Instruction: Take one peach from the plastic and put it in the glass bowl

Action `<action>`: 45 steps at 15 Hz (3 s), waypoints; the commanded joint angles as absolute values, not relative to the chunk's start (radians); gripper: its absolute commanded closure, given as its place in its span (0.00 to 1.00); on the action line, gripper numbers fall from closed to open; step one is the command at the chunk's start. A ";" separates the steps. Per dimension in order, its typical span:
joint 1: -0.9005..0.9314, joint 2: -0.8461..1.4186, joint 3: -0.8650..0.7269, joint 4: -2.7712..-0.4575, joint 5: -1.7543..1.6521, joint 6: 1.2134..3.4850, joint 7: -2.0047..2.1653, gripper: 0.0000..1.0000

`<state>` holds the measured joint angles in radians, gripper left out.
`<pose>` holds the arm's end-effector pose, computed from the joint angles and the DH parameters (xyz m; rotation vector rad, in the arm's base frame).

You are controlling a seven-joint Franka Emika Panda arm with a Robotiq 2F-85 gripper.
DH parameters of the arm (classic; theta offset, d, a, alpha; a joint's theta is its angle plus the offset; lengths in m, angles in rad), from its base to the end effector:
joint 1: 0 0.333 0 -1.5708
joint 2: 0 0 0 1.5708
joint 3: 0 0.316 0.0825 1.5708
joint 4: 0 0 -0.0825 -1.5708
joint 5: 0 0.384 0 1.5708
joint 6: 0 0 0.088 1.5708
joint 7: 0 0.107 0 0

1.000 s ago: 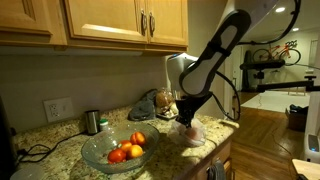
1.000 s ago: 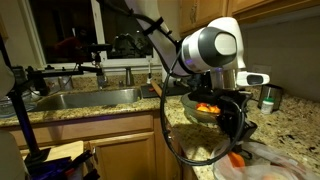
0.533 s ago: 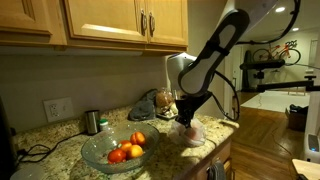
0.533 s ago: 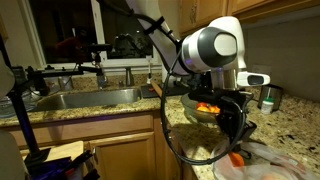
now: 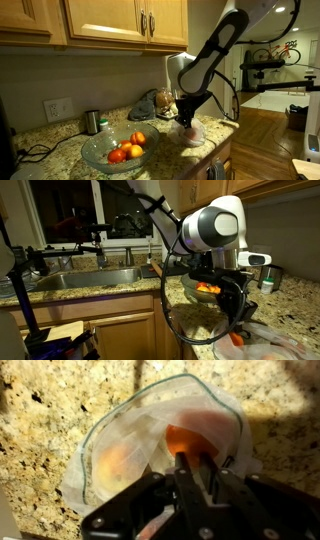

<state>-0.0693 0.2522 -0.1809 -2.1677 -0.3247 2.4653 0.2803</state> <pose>0.5500 -0.1390 0.2840 2.8611 -0.3946 0.0694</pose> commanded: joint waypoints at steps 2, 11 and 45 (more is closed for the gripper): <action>-0.078 0.259 -0.181 -2.167 -0.298 2.460 0.252 0.44; -0.080 0.272 -0.184 -2.167 -0.294 2.456 0.251 0.00; -0.101 0.363 -0.182 -2.099 -0.197 2.450 0.130 0.52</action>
